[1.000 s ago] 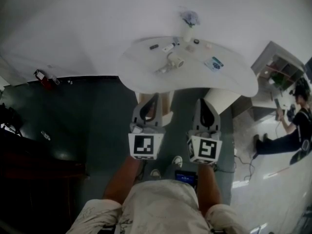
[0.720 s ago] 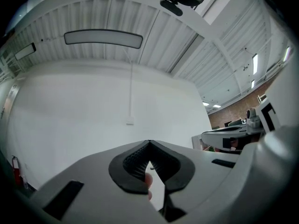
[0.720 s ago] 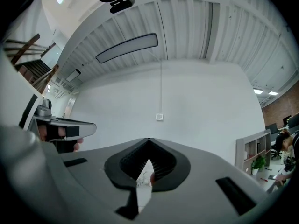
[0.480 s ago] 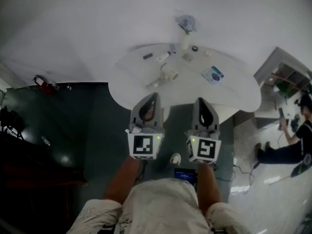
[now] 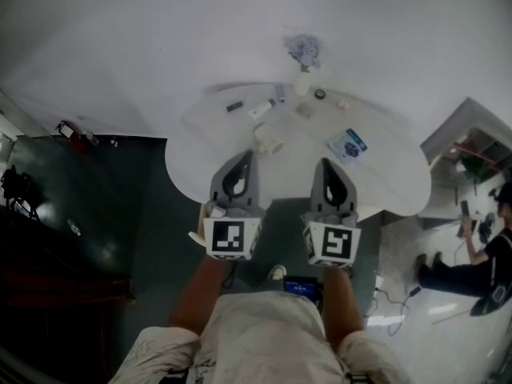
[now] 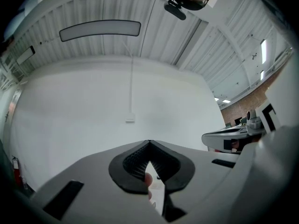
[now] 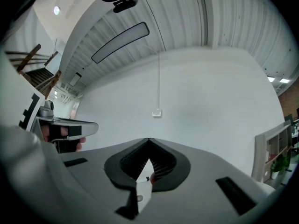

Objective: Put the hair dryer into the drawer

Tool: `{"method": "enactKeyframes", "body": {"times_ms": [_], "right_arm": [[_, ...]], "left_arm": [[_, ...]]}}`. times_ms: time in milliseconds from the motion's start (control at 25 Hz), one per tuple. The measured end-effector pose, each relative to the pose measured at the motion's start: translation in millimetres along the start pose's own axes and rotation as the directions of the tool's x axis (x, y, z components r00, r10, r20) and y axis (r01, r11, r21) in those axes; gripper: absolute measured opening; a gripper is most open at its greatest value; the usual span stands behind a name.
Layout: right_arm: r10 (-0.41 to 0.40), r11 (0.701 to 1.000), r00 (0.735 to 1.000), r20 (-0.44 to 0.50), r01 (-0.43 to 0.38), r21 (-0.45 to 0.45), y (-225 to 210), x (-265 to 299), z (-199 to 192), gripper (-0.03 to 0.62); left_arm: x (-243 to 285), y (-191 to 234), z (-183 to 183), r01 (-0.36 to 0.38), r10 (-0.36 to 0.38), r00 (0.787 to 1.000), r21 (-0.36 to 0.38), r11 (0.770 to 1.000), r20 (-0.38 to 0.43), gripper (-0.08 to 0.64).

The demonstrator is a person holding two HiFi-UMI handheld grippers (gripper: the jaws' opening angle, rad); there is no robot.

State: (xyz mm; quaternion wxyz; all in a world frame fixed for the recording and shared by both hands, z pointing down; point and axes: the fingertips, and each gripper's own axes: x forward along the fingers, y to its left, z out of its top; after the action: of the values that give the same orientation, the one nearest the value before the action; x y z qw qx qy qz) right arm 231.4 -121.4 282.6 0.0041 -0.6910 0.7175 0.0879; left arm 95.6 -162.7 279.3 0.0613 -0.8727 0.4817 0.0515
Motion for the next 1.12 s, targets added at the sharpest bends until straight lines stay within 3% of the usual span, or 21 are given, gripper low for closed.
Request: {"method": "enactKeyframes", "body": {"times_ms": [200, 640, 920, 1120], "right_arm": [[0.015, 1.000, 1.000, -0.004, -0.015, 0.000, -7.6, 27.6, -7.2, 0.005], [-0.005, 1.000, 0.999, -0.035, 0.005, -0.011, 5.6, 74.5, -17.6, 0.005], [-0.011, 1.000, 0.998, -0.063, 0.011, -0.011, 11.6, 85.7, -30.3, 0.005], [-0.012, 1.000, 0.997, -0.074, 0.011, -0.002, 12.9, 90.5, -36.6, 0.005]], "left_arm": [[25.5, 8.0, -5.0, -0.015, 0.015, 1.000, -0.007, 1.000, -0.004, 0.000], [62.1, 37.5, -28.9, 0.043, -0.042, 0.998, 0.010, 0.999, -0.048, 0.000], [75.6, 46.6, -66.3, 0.077, -0.068, 0.987, 0.056, 0.995, -0.148, 0.014], [83.1, 52.8, -101.7, 0.110, -0.083, 0.962, 0.091, 0.990, -0.262, 0.074]]}}
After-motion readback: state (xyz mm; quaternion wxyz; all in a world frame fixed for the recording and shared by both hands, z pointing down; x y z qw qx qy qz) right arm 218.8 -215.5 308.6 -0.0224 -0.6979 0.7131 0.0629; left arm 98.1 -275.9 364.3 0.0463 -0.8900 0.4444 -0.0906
